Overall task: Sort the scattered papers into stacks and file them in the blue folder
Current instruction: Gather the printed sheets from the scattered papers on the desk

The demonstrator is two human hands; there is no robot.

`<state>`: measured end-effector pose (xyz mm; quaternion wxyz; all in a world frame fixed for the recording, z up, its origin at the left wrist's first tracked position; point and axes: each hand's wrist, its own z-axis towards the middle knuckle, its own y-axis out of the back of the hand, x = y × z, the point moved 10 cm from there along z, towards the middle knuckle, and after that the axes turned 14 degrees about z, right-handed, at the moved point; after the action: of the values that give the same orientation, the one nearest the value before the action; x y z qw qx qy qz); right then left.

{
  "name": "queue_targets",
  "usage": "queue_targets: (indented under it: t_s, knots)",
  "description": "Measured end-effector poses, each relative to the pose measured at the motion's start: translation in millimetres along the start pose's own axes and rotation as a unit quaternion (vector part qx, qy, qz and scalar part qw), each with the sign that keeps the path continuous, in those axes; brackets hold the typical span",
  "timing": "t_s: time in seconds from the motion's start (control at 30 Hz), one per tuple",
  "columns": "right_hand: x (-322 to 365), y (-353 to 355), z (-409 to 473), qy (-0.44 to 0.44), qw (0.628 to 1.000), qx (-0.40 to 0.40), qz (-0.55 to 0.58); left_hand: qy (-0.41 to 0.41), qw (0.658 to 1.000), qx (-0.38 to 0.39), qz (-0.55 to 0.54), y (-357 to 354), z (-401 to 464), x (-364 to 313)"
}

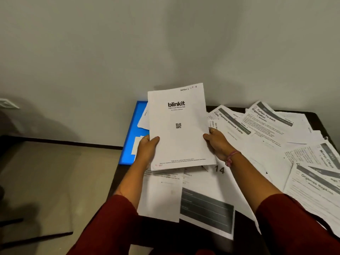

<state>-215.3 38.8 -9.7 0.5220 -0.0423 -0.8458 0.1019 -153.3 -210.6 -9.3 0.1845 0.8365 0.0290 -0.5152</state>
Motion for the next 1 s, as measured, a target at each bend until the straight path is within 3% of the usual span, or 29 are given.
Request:
queue_targets:
  t_s: [0.23,0.43,0.5,0.6,0.73,0.83,0.93,1.0]
  knots:
    - [-61,-64,19,-0.051,0.998,0.025,-0.041,0.066,0.997,-0.027,0.035,67,24,62]
    - [-59,-95,48,0.039,0.982,0.012,-0.186,0.121,0.992,-0.031,0.016,111,32,102]
    - [-47,-107,57,0.102,0.945,0.027,-0.309,0.134,0.991,-0.022,0.002,115,33,114]
    - [-44,-129,76,0.164,0.839,0.069,-0.515,0.154,0.987,-0.012,-0.038,120,38,127]
    - [-48,-155,93,0.162,0.747,0.128,-0.632,0.161,0.984,-0.009,-0.075,124,49,129]
    - [-54,-172,101,0.151,0.703,0.163,-0.675,0.163,0.983,-0.005,-0.079,126,59,126]
    - [-54,-182,104,0.109,0.739,0.161,-0.646,0.158,0.985,0.007,-0.066,123,70,122]
    - [-57,-176,104,0.045,0.814,0.131,-0.564,0.155,0.986,0.012,-0.057,120,73,120]
